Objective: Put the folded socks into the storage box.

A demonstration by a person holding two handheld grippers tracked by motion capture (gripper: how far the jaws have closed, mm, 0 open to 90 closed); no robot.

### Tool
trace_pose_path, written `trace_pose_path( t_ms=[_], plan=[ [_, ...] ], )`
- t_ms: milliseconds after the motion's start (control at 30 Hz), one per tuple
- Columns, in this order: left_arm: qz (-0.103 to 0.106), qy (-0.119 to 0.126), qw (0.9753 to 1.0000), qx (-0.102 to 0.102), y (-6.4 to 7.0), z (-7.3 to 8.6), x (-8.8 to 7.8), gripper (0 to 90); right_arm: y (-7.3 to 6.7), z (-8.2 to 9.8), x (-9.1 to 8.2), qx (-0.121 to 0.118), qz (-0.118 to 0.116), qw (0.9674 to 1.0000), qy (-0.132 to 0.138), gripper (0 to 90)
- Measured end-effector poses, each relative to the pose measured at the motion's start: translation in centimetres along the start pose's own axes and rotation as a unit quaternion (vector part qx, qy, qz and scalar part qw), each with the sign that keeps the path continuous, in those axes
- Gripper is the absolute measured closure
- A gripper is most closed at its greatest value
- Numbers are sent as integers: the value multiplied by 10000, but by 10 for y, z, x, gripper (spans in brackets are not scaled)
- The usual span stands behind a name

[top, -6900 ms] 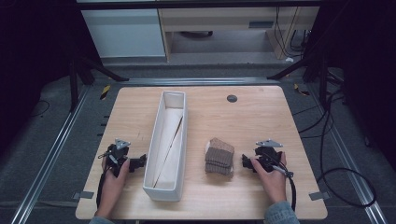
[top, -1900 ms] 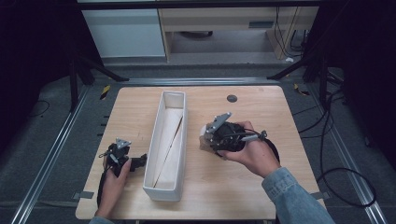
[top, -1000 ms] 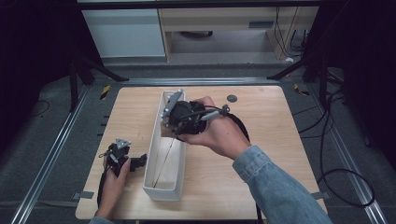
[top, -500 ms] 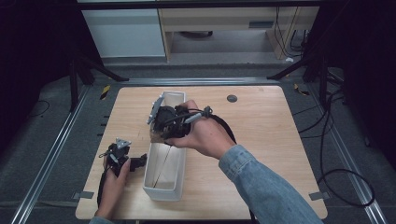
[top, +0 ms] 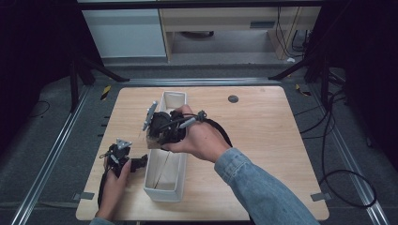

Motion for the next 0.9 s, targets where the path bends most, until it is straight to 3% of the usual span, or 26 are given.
trace_pose_path(
  t_ms=[900],
  plan=[
    [7,-15,10000,3,0,0,0,0,-24,9,17,-37,-264,9996,-55,463]
  ],
)
Point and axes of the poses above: each handheld gripper's, and its own axes: x roughly forward along the jaws, z roughly out of its underside, y roughly to its right, the point moved 9 cm from there along x, roughly forward along the jaws, and after that the axes turned 12 degrees about z, right-handed, at the moved point
